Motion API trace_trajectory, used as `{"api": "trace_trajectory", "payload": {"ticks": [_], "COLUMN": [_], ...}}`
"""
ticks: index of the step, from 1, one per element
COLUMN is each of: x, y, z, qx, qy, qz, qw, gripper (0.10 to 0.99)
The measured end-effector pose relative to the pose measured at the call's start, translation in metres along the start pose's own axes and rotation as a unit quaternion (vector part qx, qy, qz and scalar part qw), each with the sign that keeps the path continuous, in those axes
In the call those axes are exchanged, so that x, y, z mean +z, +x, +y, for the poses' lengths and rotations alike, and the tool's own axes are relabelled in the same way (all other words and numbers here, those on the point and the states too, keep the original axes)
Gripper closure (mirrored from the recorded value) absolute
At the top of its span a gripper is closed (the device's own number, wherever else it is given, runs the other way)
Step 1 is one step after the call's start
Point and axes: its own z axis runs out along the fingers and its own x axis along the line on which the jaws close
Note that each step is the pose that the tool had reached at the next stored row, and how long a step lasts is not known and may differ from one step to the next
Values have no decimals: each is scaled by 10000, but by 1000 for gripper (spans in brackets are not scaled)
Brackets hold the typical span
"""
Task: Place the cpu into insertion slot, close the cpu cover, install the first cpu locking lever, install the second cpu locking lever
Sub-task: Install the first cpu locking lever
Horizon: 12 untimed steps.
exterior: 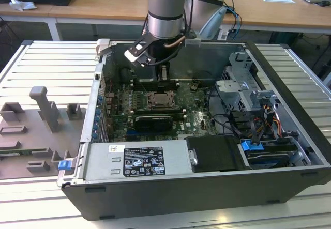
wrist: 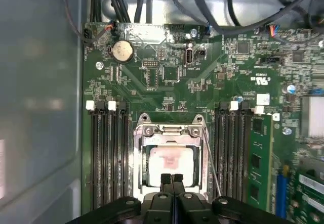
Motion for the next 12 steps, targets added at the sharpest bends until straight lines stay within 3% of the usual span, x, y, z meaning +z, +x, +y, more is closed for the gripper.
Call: {"api": "trace_trajectory", "payload": {"ticks": [1,2,4,8,12], "x": [-176,-175,-172,-167,-164], "y": [0,0,0,0,1], "z": [1,1,0,-1,0], "qx": [-104,-354,-605,-721,-1030], "qy": [-5,-11,-17,-19,-26], "qz": [1,1,3,3,4], "qw": [9999,9994,9982,9974,9947], "gripper": [980,980,980,980,980]}}
